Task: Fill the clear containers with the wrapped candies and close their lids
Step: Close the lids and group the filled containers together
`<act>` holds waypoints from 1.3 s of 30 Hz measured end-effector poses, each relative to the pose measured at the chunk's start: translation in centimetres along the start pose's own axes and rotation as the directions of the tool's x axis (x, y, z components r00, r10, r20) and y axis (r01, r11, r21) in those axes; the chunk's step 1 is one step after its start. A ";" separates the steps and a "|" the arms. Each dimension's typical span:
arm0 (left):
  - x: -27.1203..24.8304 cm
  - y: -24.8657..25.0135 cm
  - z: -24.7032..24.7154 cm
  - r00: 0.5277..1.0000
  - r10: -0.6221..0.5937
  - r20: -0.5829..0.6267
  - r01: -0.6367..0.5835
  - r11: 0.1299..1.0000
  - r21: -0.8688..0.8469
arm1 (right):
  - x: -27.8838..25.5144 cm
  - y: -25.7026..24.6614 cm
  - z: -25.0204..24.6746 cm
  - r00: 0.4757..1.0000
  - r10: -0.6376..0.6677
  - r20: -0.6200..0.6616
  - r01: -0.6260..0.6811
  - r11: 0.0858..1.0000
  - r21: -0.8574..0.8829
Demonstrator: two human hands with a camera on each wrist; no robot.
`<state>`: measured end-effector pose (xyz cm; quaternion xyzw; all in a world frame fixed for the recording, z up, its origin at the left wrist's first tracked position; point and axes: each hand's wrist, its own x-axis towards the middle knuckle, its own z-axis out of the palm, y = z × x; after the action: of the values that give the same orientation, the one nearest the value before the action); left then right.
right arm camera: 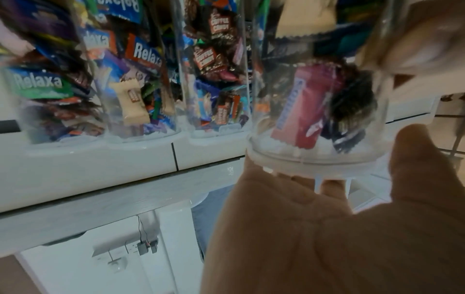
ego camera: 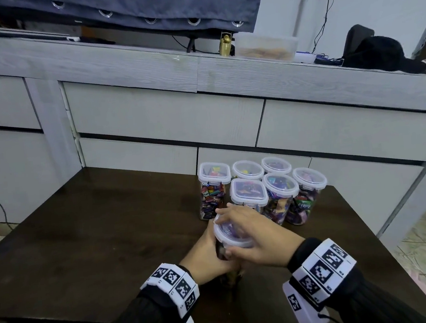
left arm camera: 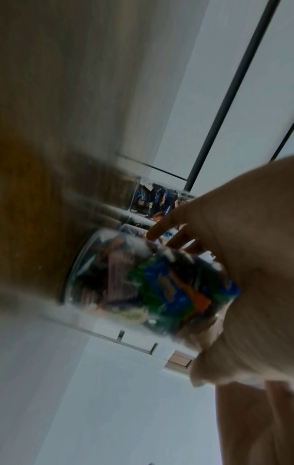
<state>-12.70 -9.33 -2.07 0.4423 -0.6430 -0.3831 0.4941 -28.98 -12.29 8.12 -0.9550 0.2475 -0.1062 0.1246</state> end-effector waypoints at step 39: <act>-0.2 0.6 -5.0 0.955 -0.272 0.120 0.259 0.959 0.113 | -2.6 3.0 0.0 0.934 0.284 -0.217 -0.284 0.958 0.033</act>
<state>-7.93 -9.21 -0.54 0.5212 -0.6271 -0.4435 0.3721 -32.55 -13.52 6.84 -0.8915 0.3951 -0.1919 0.1111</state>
